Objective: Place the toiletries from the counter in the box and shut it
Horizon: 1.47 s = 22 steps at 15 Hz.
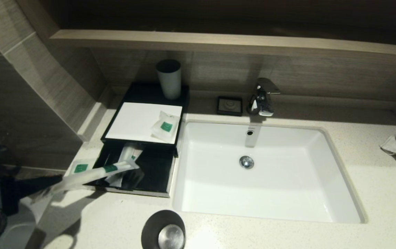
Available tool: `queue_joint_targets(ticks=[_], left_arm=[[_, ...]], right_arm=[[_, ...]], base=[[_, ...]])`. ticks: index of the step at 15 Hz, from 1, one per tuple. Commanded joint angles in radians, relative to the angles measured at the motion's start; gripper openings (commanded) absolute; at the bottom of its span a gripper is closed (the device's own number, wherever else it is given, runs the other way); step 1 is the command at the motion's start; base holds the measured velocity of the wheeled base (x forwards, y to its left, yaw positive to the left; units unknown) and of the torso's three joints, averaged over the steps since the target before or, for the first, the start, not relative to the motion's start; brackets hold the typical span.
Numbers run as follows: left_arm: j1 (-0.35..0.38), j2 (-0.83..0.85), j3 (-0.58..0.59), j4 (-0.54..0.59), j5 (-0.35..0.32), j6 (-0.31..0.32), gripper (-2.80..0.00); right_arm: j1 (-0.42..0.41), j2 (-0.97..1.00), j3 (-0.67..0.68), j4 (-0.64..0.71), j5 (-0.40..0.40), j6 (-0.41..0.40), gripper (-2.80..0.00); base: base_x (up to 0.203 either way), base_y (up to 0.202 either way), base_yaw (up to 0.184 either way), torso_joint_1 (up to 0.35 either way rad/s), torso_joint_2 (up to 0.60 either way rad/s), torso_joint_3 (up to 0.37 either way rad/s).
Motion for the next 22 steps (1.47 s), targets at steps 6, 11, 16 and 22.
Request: queue_joint_targets(ticks=[6,11,16,22], left_arm=[[-0.147,0.096,-0.008,-0.108,0.169,-0.098,-2.80],[-0.246,0.117,-0.050,-0.120,0.261,-0.189,-2.80],[-0.284,0.157,-0.085,-0.120,0.329,-0.252,-2.80],[-0.350,0.173,-0.121,-0.120,0.478,-0.347,-2.80]], right_arm=[[0.000,0.000,0.000,0.000,0.000,0.000,-2.80],[0.000,0.000,0.000,0.000,0.000,0.000,-2.80],[0.000,0.000,0.000,0.000,0.000,0.000,-2.80],[0.000,0.002,0.000,0.000,0.000,0.000,-2.80]], base=[[0.000,0.000,0.000,0.000,0.00,0.000],[0.000,0.000,0.000,0.000,0.00,0.000],[0.000,0.000,0.000,0.000,0.00,0.000],[0.000,0.000,0.000,0.000,0.00,0.000]])
